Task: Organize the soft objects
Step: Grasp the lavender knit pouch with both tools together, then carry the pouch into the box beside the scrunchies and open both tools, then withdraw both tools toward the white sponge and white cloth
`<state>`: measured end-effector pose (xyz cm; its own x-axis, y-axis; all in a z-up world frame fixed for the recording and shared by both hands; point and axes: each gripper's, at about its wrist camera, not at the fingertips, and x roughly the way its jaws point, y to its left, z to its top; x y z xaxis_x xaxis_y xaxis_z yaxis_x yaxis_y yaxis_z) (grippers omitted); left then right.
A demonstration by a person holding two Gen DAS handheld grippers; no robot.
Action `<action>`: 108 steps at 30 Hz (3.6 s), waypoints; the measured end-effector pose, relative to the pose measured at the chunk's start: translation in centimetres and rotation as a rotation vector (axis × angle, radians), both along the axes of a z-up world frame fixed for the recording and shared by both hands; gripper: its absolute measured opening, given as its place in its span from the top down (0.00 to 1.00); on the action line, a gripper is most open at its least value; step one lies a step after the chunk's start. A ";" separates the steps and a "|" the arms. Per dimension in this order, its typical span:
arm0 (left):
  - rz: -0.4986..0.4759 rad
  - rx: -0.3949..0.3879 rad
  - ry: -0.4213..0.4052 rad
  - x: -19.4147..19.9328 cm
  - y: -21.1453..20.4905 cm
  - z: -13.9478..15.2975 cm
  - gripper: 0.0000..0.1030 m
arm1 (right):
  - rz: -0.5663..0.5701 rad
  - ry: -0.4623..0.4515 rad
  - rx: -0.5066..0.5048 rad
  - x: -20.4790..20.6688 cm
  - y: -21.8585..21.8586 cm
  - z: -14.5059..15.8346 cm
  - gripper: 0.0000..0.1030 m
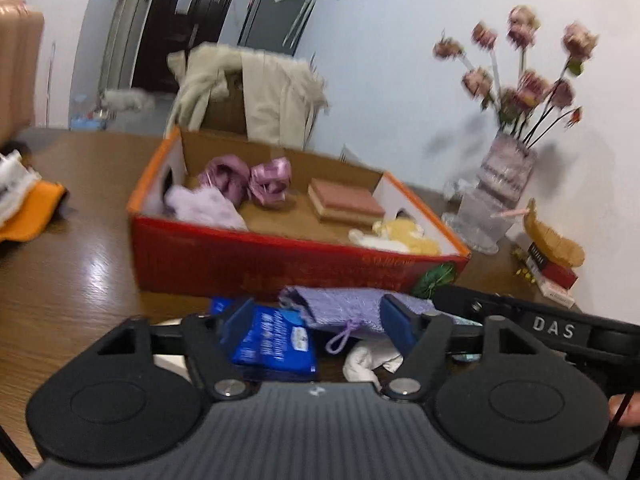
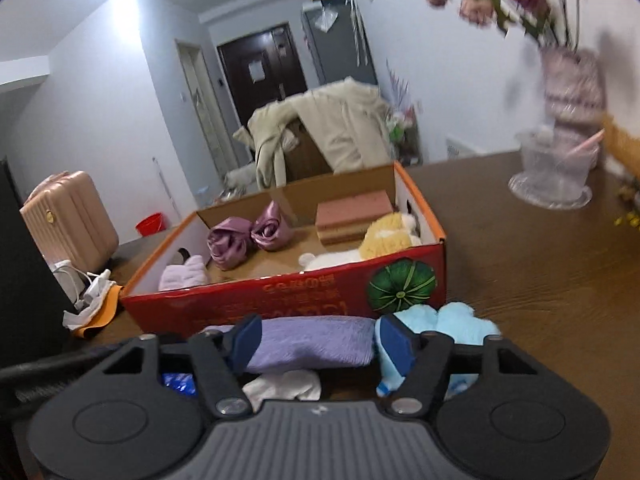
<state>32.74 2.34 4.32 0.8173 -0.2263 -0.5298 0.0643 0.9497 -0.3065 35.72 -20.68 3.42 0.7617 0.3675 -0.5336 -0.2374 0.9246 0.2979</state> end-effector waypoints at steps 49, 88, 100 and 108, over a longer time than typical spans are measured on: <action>-0.059 0.115 0.021 14.7 5.7 3.5 0.63 | 0.260 0.099 -0.183 18.1 9.5 0.1 0.65; 0.020 0.294 -0.422 -25.0 -0.9 4.7 0.01 | 0.059 -0.455 -0.164 -22.6 -1.5 4.6 0.09; 0.007 0.277 -0.336 -25.8 -0.4 1.2 0.01 | 0.019 -0.312 -0.150 -26.0 -1.4 -2.0 0.11; -0.017 0.272 -0.236 -20.5 0.4 1.0 0.36 | 0.184 -0.216 -0.117 -22.2 0.7 -1.5 0.56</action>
